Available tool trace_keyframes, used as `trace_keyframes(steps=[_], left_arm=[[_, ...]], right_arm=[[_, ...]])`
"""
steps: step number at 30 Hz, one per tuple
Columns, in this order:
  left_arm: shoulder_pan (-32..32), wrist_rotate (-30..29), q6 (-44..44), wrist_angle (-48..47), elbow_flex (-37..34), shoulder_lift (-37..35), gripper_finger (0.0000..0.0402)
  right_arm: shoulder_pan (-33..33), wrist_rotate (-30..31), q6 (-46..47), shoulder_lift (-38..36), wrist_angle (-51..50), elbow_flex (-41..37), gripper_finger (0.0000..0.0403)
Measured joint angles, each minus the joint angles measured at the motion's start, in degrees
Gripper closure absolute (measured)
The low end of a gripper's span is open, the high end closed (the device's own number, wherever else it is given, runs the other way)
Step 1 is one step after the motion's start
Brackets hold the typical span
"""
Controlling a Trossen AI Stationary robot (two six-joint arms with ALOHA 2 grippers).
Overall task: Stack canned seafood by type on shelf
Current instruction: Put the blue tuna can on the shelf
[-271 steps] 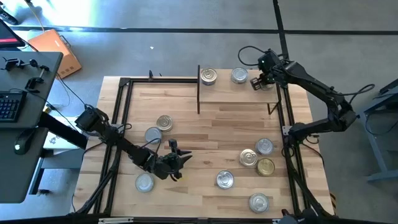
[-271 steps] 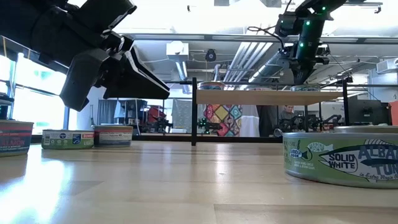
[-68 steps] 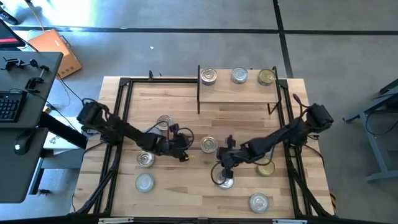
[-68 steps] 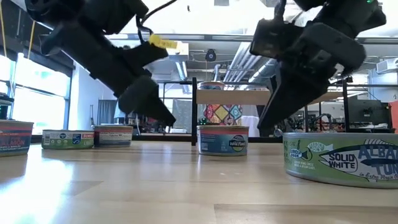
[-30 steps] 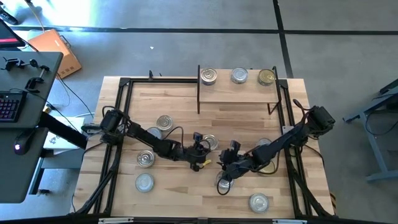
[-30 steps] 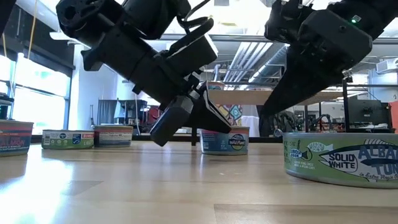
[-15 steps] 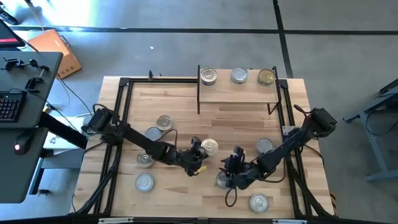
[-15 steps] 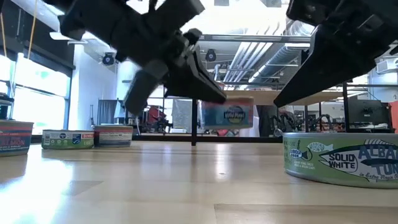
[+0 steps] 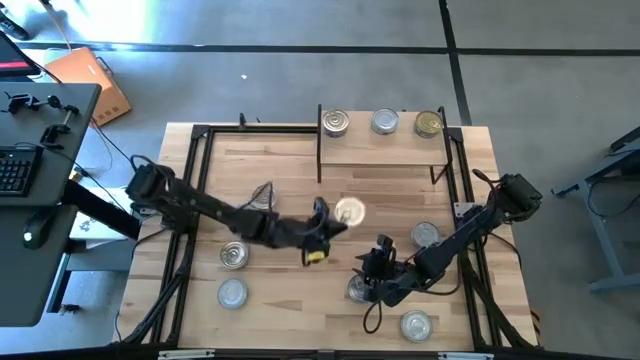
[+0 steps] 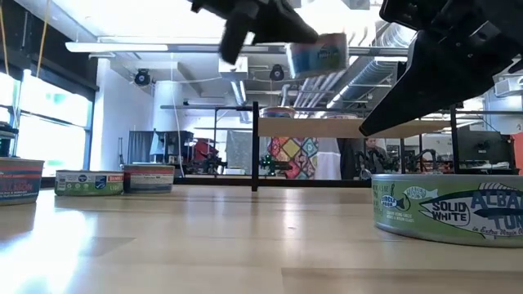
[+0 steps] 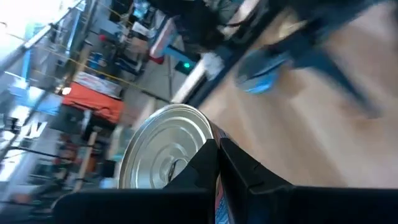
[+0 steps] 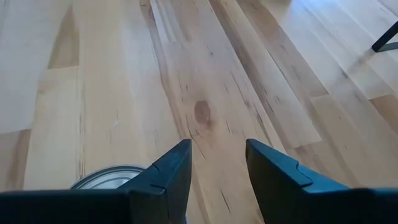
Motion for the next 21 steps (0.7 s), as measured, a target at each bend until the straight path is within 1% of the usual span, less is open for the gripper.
trace_keyframes(steps=[4,9,13,15,17,21], left_arm=[[6.02,3.15,3.99,-3.12,3.19,-0.51,0.0401],[14.01,7.61,5.16,-5.7,4.96,-0.51,0.0401],[19.58,11.56,4.59,-7.06,4.96,-0.51,0.0401],[22.04,14.86,3.61,-8.25,4.96,-0.51,0.0401],[23.91,18.27,2.32,-9.36,4.96,-0.51,0.0401],[26.52,22.14,1.42,-9.44,4.96,-0.51,0.0401]], right_arm=[[0.0,-0.02,0.04,0.0,0.06,0.0,0.0258],[0.0,-0.02,0.04,0.0,0.09,0.0,0.0258],[0.0,-0.06,0.02,0.0,0.04,0.0,0.0258],[0.0,-0.07,0.0,0.0,0.03,0.0,0.0258],[0.0,-0.07,-0.02,0.0,0.02,0.0,0.0258],[0.0,-0.24,0.0,0.0,0.0,0.0,0.0258]])
